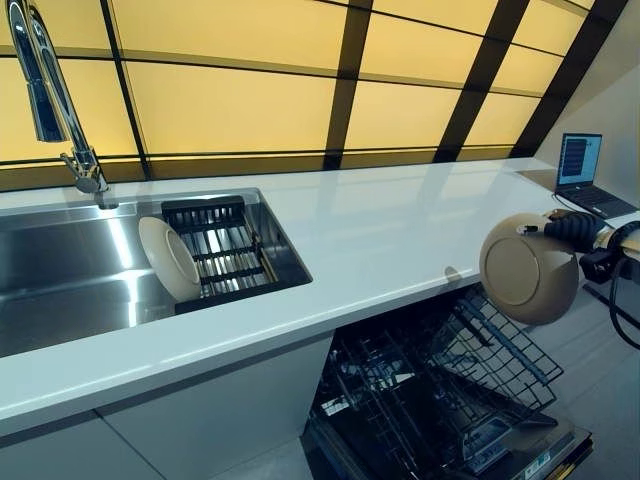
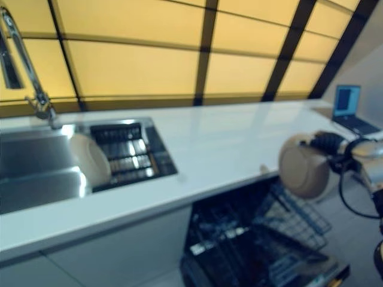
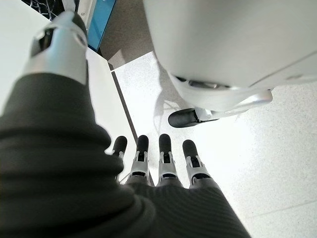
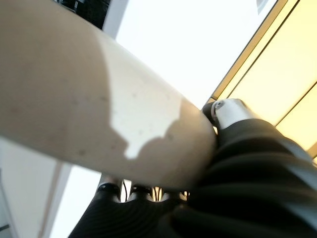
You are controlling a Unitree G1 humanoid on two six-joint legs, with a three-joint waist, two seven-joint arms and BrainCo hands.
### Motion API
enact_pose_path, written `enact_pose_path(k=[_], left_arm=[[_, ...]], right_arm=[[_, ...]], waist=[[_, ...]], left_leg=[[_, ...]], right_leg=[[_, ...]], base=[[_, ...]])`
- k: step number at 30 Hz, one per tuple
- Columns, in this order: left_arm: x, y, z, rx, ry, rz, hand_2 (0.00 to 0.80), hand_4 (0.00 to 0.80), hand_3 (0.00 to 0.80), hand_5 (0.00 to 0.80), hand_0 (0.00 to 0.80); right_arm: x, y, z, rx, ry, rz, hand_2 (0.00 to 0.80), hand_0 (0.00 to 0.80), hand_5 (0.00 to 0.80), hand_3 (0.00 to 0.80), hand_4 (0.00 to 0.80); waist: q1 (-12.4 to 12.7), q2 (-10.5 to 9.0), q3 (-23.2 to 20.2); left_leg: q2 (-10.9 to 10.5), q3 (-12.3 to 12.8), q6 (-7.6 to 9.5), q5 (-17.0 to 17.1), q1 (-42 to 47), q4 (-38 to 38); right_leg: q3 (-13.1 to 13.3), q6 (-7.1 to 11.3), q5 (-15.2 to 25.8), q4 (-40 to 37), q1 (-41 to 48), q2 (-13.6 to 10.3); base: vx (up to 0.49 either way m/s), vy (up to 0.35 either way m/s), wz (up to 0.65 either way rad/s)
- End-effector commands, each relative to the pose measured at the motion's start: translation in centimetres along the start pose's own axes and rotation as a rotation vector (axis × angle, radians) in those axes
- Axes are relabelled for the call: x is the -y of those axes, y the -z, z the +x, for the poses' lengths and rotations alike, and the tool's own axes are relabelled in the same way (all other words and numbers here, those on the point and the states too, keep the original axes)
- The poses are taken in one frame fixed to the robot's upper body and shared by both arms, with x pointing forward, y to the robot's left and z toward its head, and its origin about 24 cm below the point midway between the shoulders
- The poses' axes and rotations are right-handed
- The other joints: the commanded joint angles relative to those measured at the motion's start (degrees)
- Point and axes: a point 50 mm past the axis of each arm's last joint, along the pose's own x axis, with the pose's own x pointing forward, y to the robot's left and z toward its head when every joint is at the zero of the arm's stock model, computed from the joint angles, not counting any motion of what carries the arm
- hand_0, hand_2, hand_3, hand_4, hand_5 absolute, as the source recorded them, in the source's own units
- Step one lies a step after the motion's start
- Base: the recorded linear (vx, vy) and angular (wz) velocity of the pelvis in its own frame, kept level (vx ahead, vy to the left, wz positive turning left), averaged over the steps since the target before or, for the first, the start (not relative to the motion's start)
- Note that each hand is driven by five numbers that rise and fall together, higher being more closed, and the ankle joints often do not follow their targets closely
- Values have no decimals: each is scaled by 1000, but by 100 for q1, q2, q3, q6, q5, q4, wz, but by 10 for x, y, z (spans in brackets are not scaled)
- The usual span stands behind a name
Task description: Take plates into dishwasher
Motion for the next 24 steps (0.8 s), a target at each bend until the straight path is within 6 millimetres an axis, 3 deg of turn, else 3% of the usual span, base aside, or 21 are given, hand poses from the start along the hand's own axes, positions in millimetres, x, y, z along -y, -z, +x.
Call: enact_pose_path(k=[1,12,24], left_arm=[[-7,-17,1,42,-16,2,0,0,0,0,0],[-9,-26,1,69,-11,-6,0,0,0,0,0],[-10,-27,1,67,-5,-17,0,0,0,0,0]], right_arm=[[12,-20,-15,81,33,-96,800,800,800,800,800],[-28,15,-6,-8,-137,-166,800,800,800,800,800],[-72,31,-2,15,-274,-169,800,800,800,800,800]], waist=[[-1,-127,-71],[-139,-61,15],[-257,-15,83]], left_leg=[[-531,-73,359,-245,18,-13],[-523,-26,400,-247,28,-13],[-468,44,407,-253,69,-13]], right_leg=[[254,164,168,354,-195,76],[296,196,189,404,-276,61],[341,208,174,462,-324,70]], base=[[0,0,0],[-6,-1,3],[0,0,0]])
